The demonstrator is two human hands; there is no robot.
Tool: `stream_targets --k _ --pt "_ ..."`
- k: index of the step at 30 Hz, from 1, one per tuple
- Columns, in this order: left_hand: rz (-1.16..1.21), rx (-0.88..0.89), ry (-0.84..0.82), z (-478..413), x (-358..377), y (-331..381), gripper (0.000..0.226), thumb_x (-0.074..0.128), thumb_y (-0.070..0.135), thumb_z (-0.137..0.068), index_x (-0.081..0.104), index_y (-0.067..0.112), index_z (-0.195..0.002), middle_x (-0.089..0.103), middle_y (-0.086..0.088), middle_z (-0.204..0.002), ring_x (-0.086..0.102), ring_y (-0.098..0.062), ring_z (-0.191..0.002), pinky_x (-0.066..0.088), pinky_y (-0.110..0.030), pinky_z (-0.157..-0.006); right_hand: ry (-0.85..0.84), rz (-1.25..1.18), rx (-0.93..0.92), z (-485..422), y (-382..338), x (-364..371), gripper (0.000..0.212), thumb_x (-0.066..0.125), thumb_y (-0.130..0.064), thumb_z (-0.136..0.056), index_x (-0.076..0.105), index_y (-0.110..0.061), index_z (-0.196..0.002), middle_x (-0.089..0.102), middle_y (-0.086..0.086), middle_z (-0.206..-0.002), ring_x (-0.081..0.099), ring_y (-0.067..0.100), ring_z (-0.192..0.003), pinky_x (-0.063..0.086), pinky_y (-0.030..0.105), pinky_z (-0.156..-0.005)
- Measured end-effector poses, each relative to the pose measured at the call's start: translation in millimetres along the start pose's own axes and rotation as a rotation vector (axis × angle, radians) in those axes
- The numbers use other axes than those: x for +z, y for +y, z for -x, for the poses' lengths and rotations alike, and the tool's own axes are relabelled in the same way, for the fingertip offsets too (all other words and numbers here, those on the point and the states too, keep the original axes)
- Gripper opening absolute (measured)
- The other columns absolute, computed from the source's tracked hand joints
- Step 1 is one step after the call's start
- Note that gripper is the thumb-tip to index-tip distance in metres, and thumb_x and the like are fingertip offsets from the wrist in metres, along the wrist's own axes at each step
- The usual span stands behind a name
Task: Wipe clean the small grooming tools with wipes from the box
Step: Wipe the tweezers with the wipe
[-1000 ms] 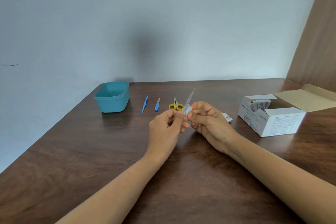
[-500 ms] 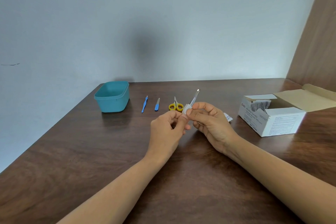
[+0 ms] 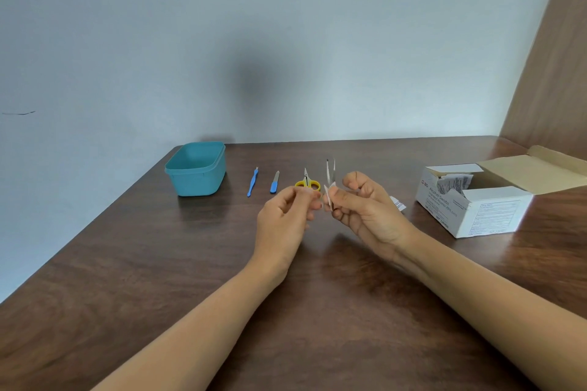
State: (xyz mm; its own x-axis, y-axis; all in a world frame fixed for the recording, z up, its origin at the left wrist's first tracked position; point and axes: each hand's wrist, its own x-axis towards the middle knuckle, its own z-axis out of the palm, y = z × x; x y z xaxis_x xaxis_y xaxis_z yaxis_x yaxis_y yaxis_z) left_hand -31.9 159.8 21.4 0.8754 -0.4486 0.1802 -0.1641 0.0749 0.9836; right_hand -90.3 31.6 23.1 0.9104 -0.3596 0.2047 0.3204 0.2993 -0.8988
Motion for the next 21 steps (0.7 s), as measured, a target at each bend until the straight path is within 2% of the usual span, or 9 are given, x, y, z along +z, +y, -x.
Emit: stream_targets --k 4,7,9,12,16,18,21 --pt "0.083 -0.07 -0.074 -1.6 -2.3 4.3 0.025 0.049 0.034 -0.097 0.072 0.025 -0.093 0.07 0.01 -0.084 0.06 0.001 -0.077 0.046 -0.02 -0.071 -0.091 0.032 0.043 2.3 1.8 0.9 0.039 0.062 0.008 -0.082 0.035 -0.019 -0.075 0.066 0.007 -0.068 0.057 0.015 -0.062 0.045 0.019 -0.058" --pt "0.071 -0.07 -0.144 -0.8 -3.3 5.4 0.031 0.05 0.036 -0.096 0.072 0.015 -0.102 0.069 -0.009 -0.095 0.058 -0.011 -0.086 0.046 -0.026 -0.079 -0.129 0.081 0.08 4.7 1.8 2.6 0.04 0.07 0.005 -0.069 0.039 -0.019 -0.074 0.069 0.009 -0.071 0.063 0.015 -0.062 0.047 0.024 -0.063" --pt "0.106 -0.039 -0.185 -0.5 -3.8 4.5 0.03 0.051 0.031 -0.096 0.072 0.011 -0.102 0.067 -0.019 -0.101 0.056 -0.017 -0.088 0.047 -0.025 -0.08 -0.147 0.121 0.097 6.0 2.0 3.5 0.039 0.074 0.004 -0.063 0.044 -0.018 -0.074 0.071 0.009 -0.073 0.067 0.018 -0.066 0.047 0.03 -0.07" --pt "0.153 -0.013 -0.227 -1.5 -5.4 3.5 0.023 0.055 0.026 -0.094 0.072 0.013 -0.1 0.071 -0.005 -0.098 0.06 -0.009 -0.083 0.049 -0.016 -0.071 -0.153 0.184 0.126 7.8 0.8 4.9 0.039 0.074 0.003 -0.061 0.046 -0.016 -0.079 0.072 0.01 -0.074 0.068 0.019 -0.069 0.045 0.031 -0.073" --pt "0.196 -0.029 -0.202 -4.1 -7.5 2.0 0.025 0.064 0.038 -0.077 0.073 0.019 -0.091 0.072 0.006 -0.087 0.054 -0.007 -0.075 0.039 -0.03 -0.078 -0.159 0.214 0.184 6.8 -0.9 3.6 0.046 0.066 0.014 -0.073 0.034 -0.018 -0.081 0.071 0.007 -0.066 0.064 0.013 -0.058 0.04 0.026 -0.064" --pt "0.234 -0.04 -0.175 -5.5 -8.1 1.2 0.028 0.065 0.04 -0.07 0.073 0.02 -0.088 0.073 0.006 -0.083 0.053 -0.005 -0.07 0.036 -0.032 -0.076 -0.18 0.235 0.204 5.7 -1.2 3.3 0.047 0.064 0.016 -0.076 0.032 -0.019 -0.08 0.07 0.007 -0.063 0.062 0.012 -0.056 0.039 0.023 -0.061" --pt "0.259 -0.042 -0.173 -7.2 -8.8 -0.3 0.033 0.065 0.039 -0.069 0.072 0.016 -0.091 0.069 0.01 -0.07 0.049 0.0 -0.06 0.035 -0.029 -0.072 -0.207 0.241 0.213 4.2 -1.4 2.4 0.047 0.062 0.017 -0.077 0.032 -0.019 -0.079 0.07 0.006 -0.063 0.063 0.012 -0.057 0.04 0.025 -0.064"
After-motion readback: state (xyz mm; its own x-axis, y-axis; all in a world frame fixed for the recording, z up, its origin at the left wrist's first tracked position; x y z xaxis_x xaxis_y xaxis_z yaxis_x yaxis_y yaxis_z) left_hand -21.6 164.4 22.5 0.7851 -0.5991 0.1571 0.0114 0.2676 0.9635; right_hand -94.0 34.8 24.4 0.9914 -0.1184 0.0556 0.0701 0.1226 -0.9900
